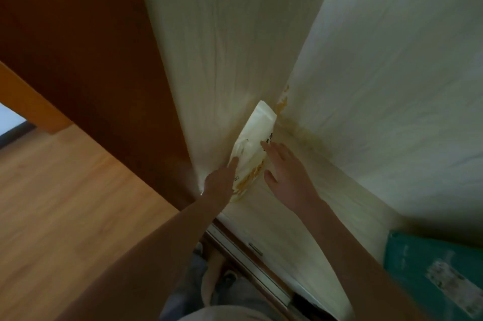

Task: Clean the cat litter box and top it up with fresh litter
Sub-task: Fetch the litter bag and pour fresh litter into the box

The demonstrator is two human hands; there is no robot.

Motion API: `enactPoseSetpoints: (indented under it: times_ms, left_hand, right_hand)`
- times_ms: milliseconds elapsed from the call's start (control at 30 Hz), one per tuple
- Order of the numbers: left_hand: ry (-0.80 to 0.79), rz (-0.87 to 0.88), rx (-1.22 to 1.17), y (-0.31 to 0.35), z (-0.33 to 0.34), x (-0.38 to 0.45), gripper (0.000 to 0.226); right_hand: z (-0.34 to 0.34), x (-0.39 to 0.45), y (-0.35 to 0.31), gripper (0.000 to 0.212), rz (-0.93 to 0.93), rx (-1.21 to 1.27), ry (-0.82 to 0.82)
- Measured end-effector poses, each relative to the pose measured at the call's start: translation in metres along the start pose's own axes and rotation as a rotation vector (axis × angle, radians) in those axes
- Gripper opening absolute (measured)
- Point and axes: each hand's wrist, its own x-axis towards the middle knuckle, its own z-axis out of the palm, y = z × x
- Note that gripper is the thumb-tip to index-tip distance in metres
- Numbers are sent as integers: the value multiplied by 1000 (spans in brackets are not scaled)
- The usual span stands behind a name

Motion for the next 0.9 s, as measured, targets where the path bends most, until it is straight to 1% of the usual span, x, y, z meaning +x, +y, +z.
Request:
enactPoseSetpoints:
  times_ms: [67, 133, 200, 233, 300, 367, 433, 533, 600, 667, 733, 833, 900]
  left_hand:
    - [-73, 48, -55, 0, 8, -5, 62]
    - [-100, 104, -63, 2, 10, -13, 50]
    - [-72, 207, -16, 5, 9, -24, 54]
    - [-82, 240, 4, 7, 10, -28, 57]
    - [-127, 260, 30, 10, 14, -32, 53]
    - [-234, 195, -2, 13, 18, -39, 51]
    - [-281, 166, 32, 9, 21, -48, 56]
    - [-324, 165, 77, 0, 26, -60, 58]
    - [-351, 246, 184, -10, 32, -67, 62]
    - [-380, 339, 315, -18, 36, -73, 66]
    - [-385, 375, 339, -25, 41, -77, 63]
    - [-365, 384, 390, -27, 50, -79, 62]
    - [-331, 330, 444, -24, 58, -73, 63]
  right_hand:
    - [6, 8, 5, 75, -64, -110, -82]
    - [13, 16, 11, 84, -157, -241, -167]
    - [22, 25, 16, 90, -238, -359, -249]
    - [26, 28, 18, 90, -266, -404, -295]
    - [32, 33, 22, 85, -314, -506, -398]
    - [38, 36, 27, 78, -356, -623, -502]
    - [46, 33, 35, 71, -393, -669, -564]
    - [61, 20, 52, 66, -424, -630, -577]
    - [67, 9, 62, 67, -408, -586, -557]
    - [73, -7, 69, 68, -338, -539, -567]
    - [80, -24, 72, 69, -305, -536, -589]
    - [94, -43, 72, 82, -282, -576, -580]
    - [105, -49, 79, 88, -256, -561, -537]
